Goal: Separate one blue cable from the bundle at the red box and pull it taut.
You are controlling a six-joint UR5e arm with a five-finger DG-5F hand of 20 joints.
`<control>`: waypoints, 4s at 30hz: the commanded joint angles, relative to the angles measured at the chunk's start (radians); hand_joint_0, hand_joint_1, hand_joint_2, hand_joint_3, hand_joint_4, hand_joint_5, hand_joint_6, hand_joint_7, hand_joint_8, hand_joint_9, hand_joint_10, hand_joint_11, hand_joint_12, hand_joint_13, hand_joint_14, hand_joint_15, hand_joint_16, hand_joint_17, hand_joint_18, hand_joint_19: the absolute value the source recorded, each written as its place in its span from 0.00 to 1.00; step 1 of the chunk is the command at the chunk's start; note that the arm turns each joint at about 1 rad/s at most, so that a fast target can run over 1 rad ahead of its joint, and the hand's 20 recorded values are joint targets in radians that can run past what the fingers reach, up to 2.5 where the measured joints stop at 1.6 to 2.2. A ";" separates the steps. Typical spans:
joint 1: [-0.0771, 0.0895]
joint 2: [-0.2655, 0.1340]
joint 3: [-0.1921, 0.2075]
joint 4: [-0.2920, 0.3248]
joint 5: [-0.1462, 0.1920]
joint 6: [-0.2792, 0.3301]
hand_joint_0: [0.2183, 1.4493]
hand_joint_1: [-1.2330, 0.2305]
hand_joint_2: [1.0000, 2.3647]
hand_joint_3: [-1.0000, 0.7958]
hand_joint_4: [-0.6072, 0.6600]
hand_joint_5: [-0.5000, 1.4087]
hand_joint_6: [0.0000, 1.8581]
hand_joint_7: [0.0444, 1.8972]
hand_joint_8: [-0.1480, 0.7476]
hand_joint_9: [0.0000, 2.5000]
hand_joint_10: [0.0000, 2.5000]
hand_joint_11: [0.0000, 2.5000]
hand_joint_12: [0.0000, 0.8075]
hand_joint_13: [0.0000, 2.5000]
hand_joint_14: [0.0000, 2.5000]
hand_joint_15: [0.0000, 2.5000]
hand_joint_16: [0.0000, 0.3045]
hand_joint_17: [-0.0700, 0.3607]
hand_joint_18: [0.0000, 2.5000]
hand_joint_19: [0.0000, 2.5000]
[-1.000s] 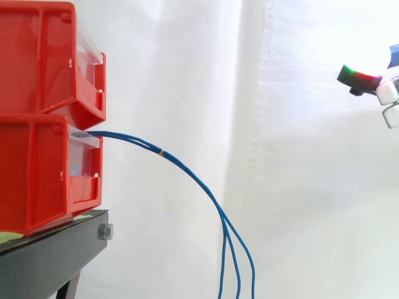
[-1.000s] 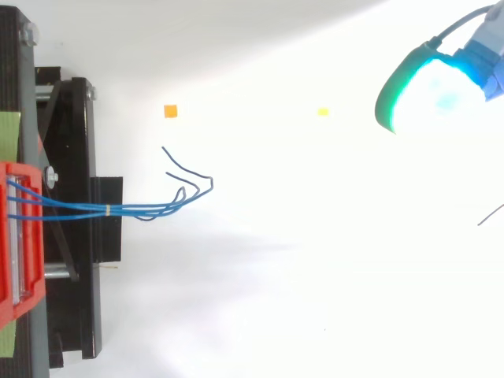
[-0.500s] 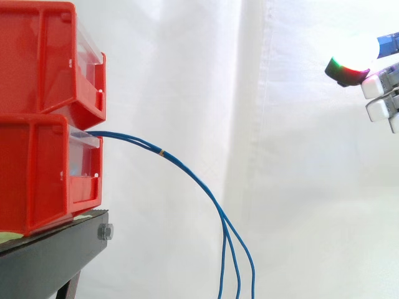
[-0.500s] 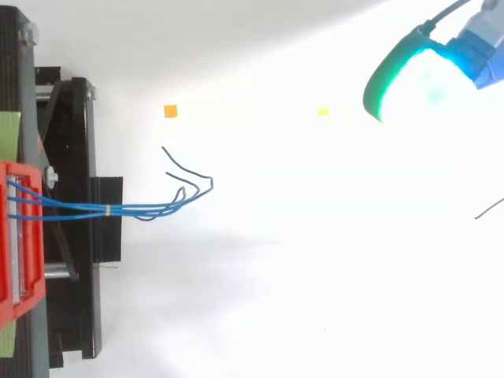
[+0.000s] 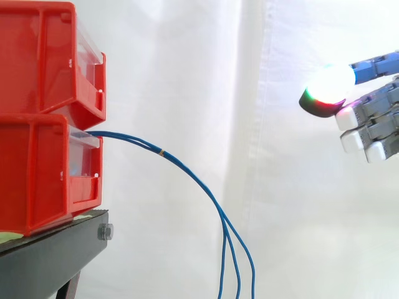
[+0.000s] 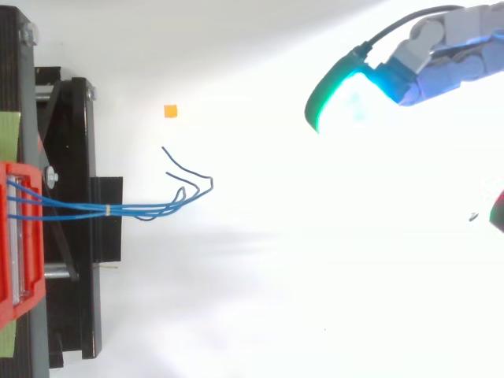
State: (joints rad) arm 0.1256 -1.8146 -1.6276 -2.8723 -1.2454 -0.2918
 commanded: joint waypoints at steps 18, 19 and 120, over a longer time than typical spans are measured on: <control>0.020 -0.043 0.000 0.059 0.031 -0.021 0.25 0.44 0.00 0.28 0.60 0.17 0.27 0.39 0.43 0.25 0.00 0.08 0.39 0.22 0.00 0.12 0.12 0.36 0.15 0.19; 0.022 -0.045 0.000 0.067 0.032 -0.020 0.25 0.44 0.00 0.28 0.60 0.17 0.27 0.40 0.43 0.25 0.00 0.07 0.39 0.21 0.00 0.11 0.12 0.36 0.15 0.19; 0.022 -0.437 0.238 0.330 -0.006 -0.026 0.25 0.44 0.00 0.28 0.64 0.18 0.27 0.40 0.44 0.28 0.00 0.09 0.40 0.23 0.00 0.13 0.13 0.36 0.16 0.20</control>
State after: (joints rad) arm 0.1471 -2.2474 -1.3898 -2.5559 -1.2426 -0.3246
